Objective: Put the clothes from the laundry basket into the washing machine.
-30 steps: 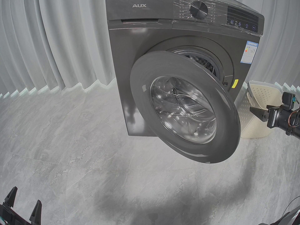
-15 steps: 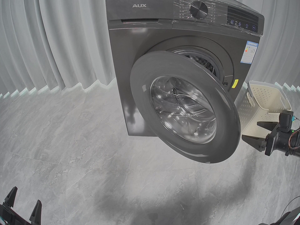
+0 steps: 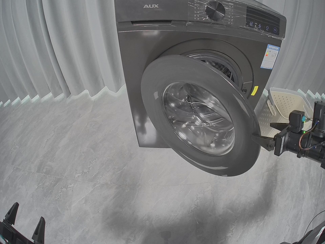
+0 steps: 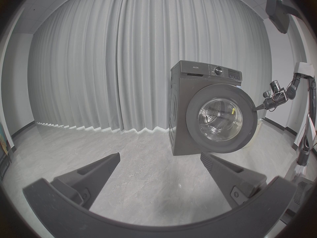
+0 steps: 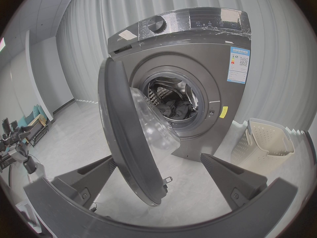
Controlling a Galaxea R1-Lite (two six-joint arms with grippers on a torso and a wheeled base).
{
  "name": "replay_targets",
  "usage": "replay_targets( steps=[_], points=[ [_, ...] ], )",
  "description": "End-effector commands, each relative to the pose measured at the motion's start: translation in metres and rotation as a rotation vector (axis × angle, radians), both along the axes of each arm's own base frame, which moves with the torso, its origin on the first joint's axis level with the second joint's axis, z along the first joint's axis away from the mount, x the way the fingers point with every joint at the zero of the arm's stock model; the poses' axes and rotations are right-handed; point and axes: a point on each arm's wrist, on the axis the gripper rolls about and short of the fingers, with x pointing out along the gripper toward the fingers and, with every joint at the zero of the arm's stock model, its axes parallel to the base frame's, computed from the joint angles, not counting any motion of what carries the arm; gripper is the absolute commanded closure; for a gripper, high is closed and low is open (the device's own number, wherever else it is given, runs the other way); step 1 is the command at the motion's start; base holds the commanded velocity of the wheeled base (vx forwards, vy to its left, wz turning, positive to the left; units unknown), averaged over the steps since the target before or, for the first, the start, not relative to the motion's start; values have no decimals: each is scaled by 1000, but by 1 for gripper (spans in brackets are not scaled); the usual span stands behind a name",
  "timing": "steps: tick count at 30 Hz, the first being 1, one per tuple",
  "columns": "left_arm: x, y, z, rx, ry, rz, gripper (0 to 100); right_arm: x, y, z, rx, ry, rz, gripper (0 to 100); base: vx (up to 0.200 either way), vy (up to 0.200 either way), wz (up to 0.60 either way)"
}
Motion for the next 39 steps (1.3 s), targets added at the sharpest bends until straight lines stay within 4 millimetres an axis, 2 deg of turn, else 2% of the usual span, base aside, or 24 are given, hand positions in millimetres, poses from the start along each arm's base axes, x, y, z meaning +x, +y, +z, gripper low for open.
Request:
replay_targets(
  steps=[1,4,5,6,7,10,13,16,23,24,30,36,39],
  points=[
    [0,0,-5,-1,3,-1,0,16,-10,-7,-4,28,-54,0,0,0,0],
    [0,0,-5,-1,3,-1,0,18,-29,-1,-3,6,-130,0,0,0,0],
    [0,0,-5,-1,3,-1,0,18,-29,-1,-3,6,-130,0,0,0,0],
    [0,0,-5,-1,3,-1,0,18,-40,1,-6,-5,-175,0,0,0,0],
    [0,0,-5,-1,3,-1,0,18,-40,1,-6,-5,-175,0,0,0,0],
    [0,0,-5,1,5,2,0,17,-63,12,-13,-49,-273,0,0,0,0],
    [0,0,-5,1,3,4,0,17,-73,17,-14,-68,-316,0,0,-67,0],
    [0,0,-5,-1,5,7,0,15,-75,14,-14,-57,-320,0,0,-200,0],
    [0,0,-5,-1,5,7,0,-6,-64,0,-14,-6,-276,0,0,-200,0],
    [0,0,-5,-1,3,7,0,-12,-52,-8,-20,18,-218,0,0,-200,0],
    [0,0,-5,-1,3,5,0,-28,-14,-23,4,73,39,0,0,-100,0],
    [0,0,-5,-1,5,5,0,-37,13,-28,14,97,207,0,0,0,0],
    [0,0,-5,-1,3,5,0,-39,20,-28,21,102,242,0,200,0,0]
  ],
)
